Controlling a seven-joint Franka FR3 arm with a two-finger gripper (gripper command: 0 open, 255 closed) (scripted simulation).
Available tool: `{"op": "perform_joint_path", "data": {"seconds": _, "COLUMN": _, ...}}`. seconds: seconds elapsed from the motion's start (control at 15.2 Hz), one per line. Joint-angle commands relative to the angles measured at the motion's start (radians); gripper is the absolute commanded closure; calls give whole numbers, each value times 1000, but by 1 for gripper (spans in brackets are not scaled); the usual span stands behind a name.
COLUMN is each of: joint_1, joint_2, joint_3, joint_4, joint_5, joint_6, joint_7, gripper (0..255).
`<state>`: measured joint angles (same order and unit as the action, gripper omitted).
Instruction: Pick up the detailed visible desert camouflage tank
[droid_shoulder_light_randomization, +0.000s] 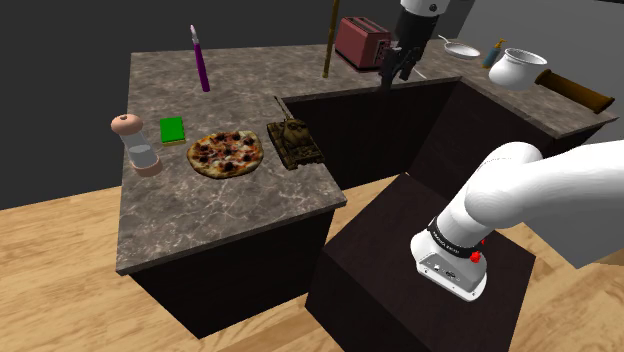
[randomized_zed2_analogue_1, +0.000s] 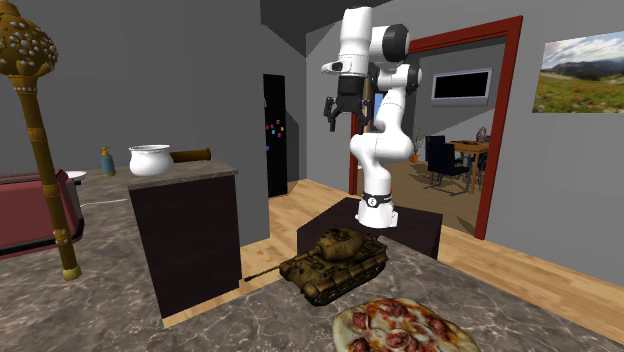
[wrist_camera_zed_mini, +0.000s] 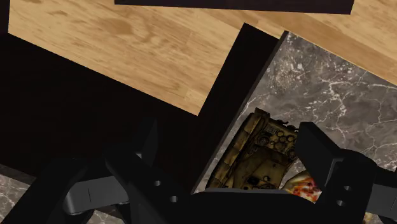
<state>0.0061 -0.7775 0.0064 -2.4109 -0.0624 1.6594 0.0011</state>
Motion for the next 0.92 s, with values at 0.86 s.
{"op": "perform_joint_path", "data": {"seconds": 0.86, "joint_1": -18, "joint_2": 492, "joint_3": 66, "joint_4": 166, "joint_5": 65, "joint_6": 294, "joint_7": 222, "gripper": 0}}
